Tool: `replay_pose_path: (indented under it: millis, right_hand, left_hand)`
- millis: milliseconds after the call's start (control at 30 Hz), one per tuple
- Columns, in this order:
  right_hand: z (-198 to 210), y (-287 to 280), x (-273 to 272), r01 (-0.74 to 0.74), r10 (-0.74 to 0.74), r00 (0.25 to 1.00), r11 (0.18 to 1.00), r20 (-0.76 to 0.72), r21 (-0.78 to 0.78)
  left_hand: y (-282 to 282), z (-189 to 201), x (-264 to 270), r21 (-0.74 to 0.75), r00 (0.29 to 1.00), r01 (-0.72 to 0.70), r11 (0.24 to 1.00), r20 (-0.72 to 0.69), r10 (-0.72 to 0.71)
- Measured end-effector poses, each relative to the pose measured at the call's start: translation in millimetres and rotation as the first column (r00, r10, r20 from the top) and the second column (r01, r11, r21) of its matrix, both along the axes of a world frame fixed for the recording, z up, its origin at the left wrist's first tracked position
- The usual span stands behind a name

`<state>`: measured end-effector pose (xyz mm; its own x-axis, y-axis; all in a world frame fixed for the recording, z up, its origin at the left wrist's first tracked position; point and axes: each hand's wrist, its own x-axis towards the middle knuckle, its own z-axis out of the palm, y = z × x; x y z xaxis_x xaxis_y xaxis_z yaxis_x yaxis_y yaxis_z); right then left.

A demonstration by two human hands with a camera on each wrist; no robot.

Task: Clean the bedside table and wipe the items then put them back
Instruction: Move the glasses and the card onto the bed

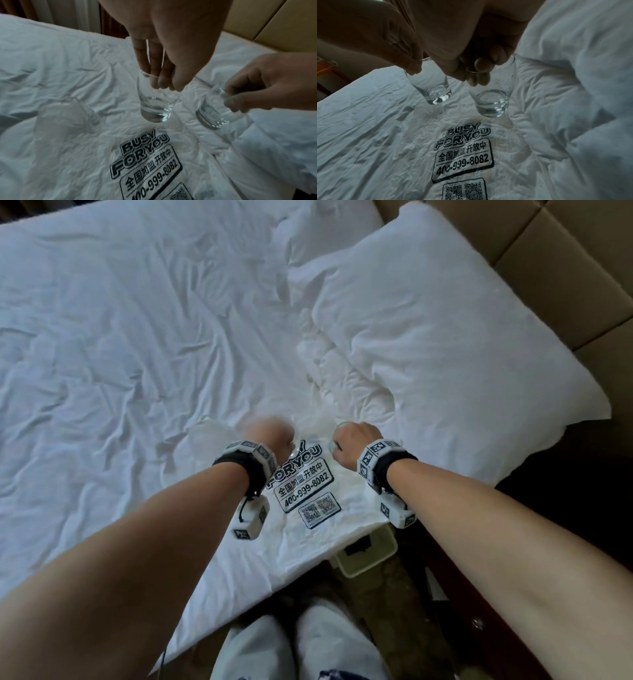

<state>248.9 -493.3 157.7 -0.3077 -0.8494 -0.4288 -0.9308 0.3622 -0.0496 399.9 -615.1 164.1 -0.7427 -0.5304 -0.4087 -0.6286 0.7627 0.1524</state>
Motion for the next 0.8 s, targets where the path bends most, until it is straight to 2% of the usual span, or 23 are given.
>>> replay_pose_path:
  millis: [200, 367, 533, 667, 800]
  right_hand:
    - [-75.5, -31.1, -20.8, -0.015, 0.012, 0.997, 0.999, 0.071, 0.043]
    - [-123.1, -52.8, -31.5, -0.105, 0.096, 0.99, 0.991, 0.101, 0.084]
    - [-150.1, -64.1, -32.9, -0.21, 0.203, 0.976, 0.973, 0.08, 0.091]
    - [-163.7, -67.6, -28.7, -0.34, 0.338, 0.94, 0.93, 0.037, 0.139]
    - [-174.5, -70.0, -23.1, -0.387, 0.382, 0.922, 0.915, 0.059, 0.113]
  left_hand:
    - [5.7, -76.2, -20.7, 0.062, 0.992, -0.116, 0.991, 0.05, 0.113]
    - [2.0, -110.9, -31.3, 0.072, 0.985, -0.153, 0.986, 0.088, 0.146]
    - [-0.6, -137.4, -37.9, 0.002, 0.996, -0.088, 0.996, 0.028, 0.088]
    - [0.3, -165.5, -40.7, 0.023, 0.994, -0.095, 0.995, 0.059, 0.093]
    - [3.6, -177.1, -50.0, 0.031, 0.995, -0.055, 0.998, 0.08, 0.052]
